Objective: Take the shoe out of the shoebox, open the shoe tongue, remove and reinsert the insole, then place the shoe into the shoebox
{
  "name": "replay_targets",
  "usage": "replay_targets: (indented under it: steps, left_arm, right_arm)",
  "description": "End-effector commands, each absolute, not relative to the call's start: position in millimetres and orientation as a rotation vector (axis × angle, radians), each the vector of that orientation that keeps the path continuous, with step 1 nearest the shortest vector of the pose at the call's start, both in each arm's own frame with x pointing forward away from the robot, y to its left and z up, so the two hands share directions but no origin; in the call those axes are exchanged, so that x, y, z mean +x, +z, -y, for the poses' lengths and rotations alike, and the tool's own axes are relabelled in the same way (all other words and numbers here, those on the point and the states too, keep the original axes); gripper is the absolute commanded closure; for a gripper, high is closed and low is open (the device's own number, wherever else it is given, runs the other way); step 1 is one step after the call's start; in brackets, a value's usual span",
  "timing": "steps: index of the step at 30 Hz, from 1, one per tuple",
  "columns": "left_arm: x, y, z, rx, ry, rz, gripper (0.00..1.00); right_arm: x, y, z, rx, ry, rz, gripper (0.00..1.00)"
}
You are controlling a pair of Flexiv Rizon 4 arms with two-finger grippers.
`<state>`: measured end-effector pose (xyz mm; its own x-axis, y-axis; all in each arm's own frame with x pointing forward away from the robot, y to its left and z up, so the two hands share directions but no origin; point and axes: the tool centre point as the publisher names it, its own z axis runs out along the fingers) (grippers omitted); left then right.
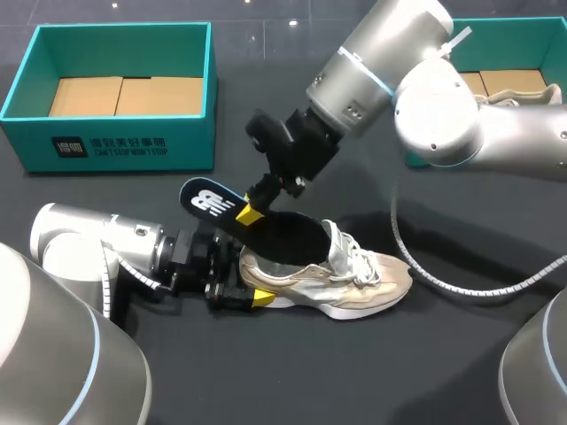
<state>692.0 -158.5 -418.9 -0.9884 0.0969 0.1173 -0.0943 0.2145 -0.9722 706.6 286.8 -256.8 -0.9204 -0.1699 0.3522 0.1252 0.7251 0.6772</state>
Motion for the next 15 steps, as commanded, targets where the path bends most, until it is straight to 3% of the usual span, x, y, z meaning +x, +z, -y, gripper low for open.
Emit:
replay_targets:
  steps: [1, 6, 15]
  left_arm:
    - [693, -420, 158, -0.002, 1.877, 2.325, 1.0]
    - [693, -420, 158, -0.002, 1.877, 2.325, 1.0]
    - [693, -420, 158, -0.002, 1.877, 2.325, 1.0]
  right_arm:
    - [714, -229, -300, 0.032, -1.051, 2.533, 1.0]
    - [718, -176, -293, -0.06, -1.241, 2.383, 1.0]
    - [718, -176, -293, -0.06, -1.241, 2.383, 1.0]
